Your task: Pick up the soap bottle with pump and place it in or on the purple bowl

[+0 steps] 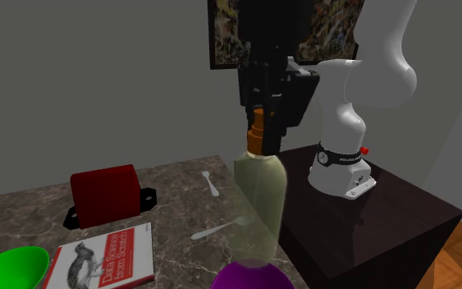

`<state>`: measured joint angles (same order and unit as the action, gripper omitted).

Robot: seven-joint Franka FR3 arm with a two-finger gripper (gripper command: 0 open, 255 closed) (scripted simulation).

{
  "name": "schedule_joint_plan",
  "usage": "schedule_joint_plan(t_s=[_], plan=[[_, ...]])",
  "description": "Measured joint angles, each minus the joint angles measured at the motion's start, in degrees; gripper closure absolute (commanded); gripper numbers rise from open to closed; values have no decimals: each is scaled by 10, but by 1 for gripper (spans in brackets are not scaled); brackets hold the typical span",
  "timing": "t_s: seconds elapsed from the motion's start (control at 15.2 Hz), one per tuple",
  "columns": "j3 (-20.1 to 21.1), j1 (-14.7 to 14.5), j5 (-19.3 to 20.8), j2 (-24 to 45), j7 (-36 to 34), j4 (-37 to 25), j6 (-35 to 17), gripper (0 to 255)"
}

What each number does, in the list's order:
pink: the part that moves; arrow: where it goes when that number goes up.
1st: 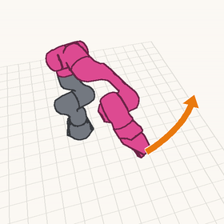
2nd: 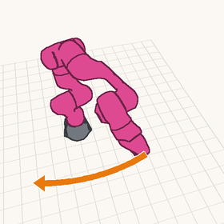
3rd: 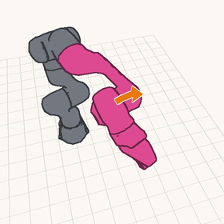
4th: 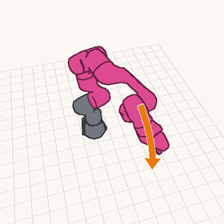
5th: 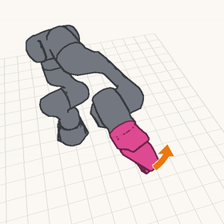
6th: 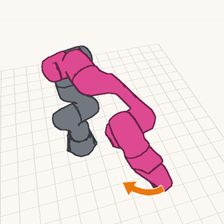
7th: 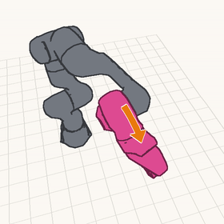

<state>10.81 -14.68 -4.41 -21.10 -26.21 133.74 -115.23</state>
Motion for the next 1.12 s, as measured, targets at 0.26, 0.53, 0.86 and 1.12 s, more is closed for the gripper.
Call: schedule_joint_plan(t_s=[0.26,0.53,0.86,1.12], plan=[[10,-5,-3,7,-14,7,-15,255],[13,-5,-2,18,-15,28,-46,255],[16,-6,-2,33,-17,55,-88,255],[18,-5,-1,46,-18,75,-120,255]])
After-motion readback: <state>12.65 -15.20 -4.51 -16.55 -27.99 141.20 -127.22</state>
